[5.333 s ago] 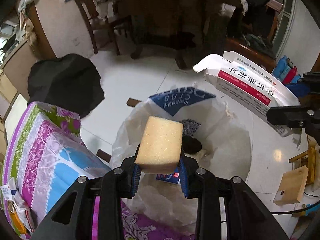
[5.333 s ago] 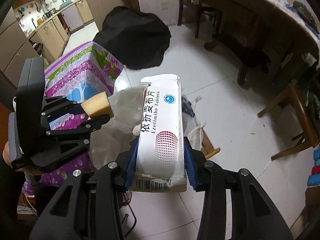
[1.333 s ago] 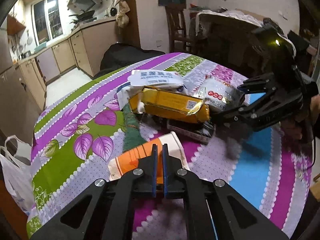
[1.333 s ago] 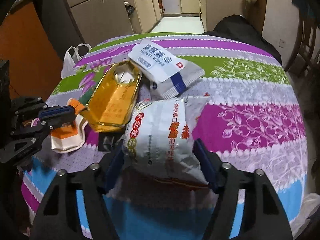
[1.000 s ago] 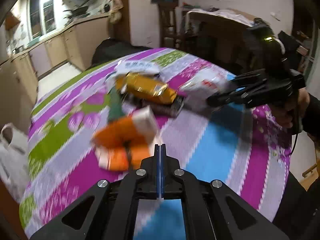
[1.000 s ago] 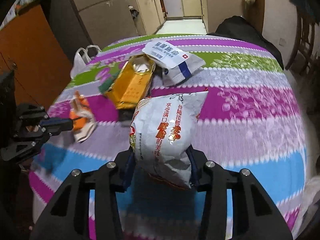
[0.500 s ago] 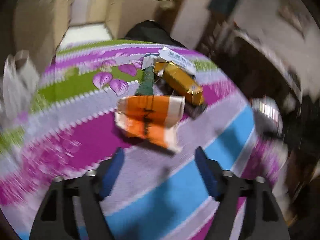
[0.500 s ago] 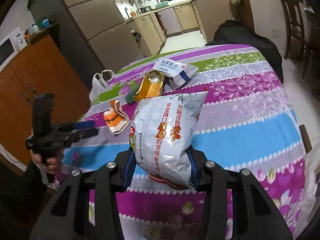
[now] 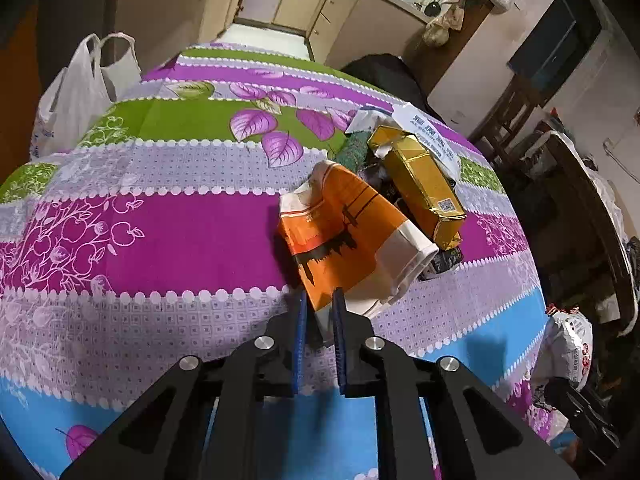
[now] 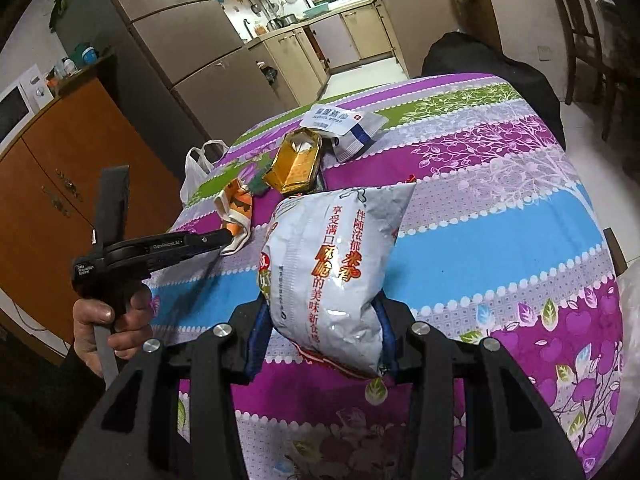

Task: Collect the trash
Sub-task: 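Grasp the orange paper box with left tool while right tool grasps the white snack bag, then carry the orange box and snack bag with both tools over the trash bag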

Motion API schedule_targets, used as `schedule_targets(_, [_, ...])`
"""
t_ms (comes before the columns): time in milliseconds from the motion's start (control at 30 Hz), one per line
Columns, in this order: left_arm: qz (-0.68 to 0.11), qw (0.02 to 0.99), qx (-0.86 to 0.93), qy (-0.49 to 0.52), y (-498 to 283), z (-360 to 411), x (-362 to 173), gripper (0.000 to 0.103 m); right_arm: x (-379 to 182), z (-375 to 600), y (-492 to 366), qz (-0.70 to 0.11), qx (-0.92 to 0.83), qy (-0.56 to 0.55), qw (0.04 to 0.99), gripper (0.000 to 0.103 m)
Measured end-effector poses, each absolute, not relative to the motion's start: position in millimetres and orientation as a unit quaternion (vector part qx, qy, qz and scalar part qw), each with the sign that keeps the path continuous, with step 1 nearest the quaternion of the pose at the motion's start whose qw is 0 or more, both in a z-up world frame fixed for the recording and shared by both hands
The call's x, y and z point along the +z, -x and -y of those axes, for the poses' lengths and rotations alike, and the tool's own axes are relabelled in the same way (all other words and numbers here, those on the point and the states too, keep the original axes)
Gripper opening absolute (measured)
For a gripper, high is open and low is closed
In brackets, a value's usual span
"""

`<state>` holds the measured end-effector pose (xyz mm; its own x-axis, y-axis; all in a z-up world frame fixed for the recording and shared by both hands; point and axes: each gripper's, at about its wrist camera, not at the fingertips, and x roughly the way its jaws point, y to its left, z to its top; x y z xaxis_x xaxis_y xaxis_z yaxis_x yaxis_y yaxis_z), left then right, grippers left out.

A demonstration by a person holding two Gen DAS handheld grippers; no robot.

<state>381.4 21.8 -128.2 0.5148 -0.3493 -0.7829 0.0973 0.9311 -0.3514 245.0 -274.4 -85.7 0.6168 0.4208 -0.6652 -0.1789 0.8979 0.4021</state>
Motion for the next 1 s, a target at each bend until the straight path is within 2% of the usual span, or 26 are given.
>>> schedule_targets(167, [-0.459, 0.867, -0.139, 0.139, -368, -27, -120, 0.005, -81, 275, -242, -0.398, 0.169, -0.146, 0.89, 0.043])
schedule_targets(567, [-0.407, 0.901, -0.117, 0.098, -325, -41, -79, 0.005, -70, 266, -237, -0.393, 0.17, -0.146, 0.892, 0.043])
schedule_targets(800, [-0.393, 0.912, -0.101, 0.055, -315, -25, -65, 0.005, -61, 262, -233, -0.39, 0.172, -0.139, 0.894, 0.042])
schedule_targets(1000, [-0.365, 0.923, -0.115, 0.024, -313, 1, -39, 0.005, -31, 280, -225, -0.361, 0.159, -0.126, 0.91, 0.042])
